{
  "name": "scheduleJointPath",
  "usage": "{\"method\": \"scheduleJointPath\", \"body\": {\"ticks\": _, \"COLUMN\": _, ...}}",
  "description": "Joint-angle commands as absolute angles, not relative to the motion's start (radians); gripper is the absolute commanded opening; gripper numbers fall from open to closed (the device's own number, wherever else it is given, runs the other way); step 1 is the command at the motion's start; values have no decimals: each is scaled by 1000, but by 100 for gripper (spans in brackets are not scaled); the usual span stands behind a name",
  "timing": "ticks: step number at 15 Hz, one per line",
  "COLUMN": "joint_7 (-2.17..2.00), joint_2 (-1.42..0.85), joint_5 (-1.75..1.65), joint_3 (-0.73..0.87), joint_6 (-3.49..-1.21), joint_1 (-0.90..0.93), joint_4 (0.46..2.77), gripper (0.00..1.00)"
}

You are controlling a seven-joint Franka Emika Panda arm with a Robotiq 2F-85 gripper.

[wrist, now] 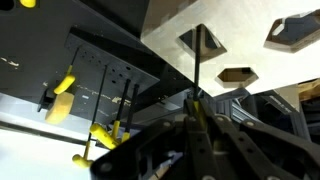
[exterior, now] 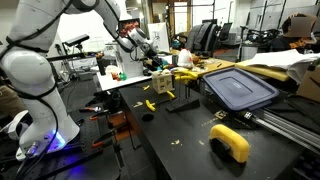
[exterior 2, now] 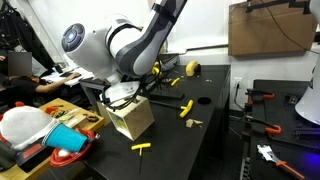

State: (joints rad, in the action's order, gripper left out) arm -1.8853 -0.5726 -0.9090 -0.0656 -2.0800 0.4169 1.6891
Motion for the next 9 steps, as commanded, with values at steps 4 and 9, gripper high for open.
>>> {"method": "scheduleJointPath", "body": {"ticks": 4, "joint_7": -1916, "joint_2": -564, "joint_5": -1026, "joint_3": -69, "joint_6": -2074, "joint_1": 423, "joint_4": 1699, "gripper": 2}}
{"method": "scheduleJointPath", "body": {"ticks": 9, "joint_7": -1879, "joint_2": -550, "joint_5": -1021, "joint_3": -96, "joint_6": -2092, "joint_1": 401, "joint_4": 1715, "gripper": 32}}
